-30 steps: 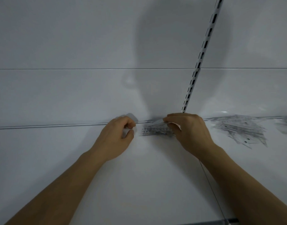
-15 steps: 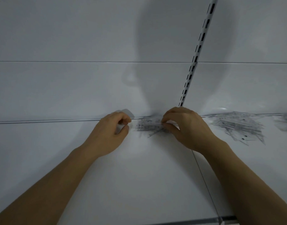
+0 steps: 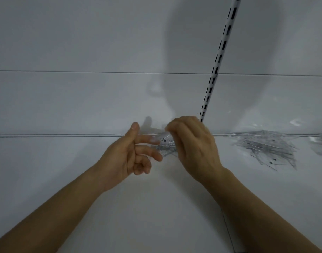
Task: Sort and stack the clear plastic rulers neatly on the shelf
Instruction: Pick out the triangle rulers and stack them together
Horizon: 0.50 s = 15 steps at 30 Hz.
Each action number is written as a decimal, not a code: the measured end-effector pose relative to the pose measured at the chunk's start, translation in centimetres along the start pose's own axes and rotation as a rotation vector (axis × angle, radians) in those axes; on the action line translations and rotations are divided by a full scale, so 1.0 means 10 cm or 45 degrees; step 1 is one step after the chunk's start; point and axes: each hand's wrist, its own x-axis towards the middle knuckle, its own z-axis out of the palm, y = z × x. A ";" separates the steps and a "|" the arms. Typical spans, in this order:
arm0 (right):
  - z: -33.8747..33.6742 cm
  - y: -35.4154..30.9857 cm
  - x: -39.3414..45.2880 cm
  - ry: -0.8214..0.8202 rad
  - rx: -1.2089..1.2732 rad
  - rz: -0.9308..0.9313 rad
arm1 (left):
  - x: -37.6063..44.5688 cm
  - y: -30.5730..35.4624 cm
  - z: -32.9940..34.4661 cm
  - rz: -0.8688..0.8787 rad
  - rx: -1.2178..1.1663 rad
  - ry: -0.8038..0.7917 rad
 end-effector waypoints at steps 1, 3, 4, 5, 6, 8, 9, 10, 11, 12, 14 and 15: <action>0.04 -0.02 -0.01 -0.057 0.020 -0.058 | -0.01 -0.01 0.02 -0.036 -0.023 -0.025; 0.07 -0.02 -0.01 -0.156 0.073 -0.120 | 0.00 -0.01 0.02 0.006 -0.105 0.034; 0.07 -0.01 -0.01 -0.202 0.094 -0.138 | 0.01 -0.01 0.00 0.031 -0.174 0.083; 0.06 0.00 -0.01 -0.247 0.122 -0.146 | 0.03 -0.01 -0.02 0.048 -0.247 0.124; 0.04 0.01 -0.01 -0.289 0.158 -0.120 | 0.04 -0.01 -0.03 0.068 -0.302 0.154; -0.01 0.05 -0.02 -0.337 0.213 0.091 | 0.06 0.00 -0.04 0.111 -0.326 0.212; -0.05 0.09 -0.01 -0.354 0.189 0.273 | 0.06 0.02 -0.04 0.137 -0.304 0.238; -0.08 0.15 -0.01 -0.396 0.140 0.469 | 0.06 0.03 -0.04 0.159 -0.278 0.263; -0.09 0.22 -0.02 -0.486 0.079 0.640 | 0.06 0.03 -0.05 0.170 -0.264 0.289; -0.10 0.29 -0.03 -0.620 0.011 0.759 | 0.07 0.03 -0.08 0.170 -0.259 0.309; -0.08 0.37 -0.06 -0.851 -0.060 0.852 | 0.08 0.03 -0.12 0.173 -0.241 0.324; -0.05 0.40 -0.08 -0.849 -0.032 0.874 | 0.09 0.03 -0.13 0.182 -0.227 0.323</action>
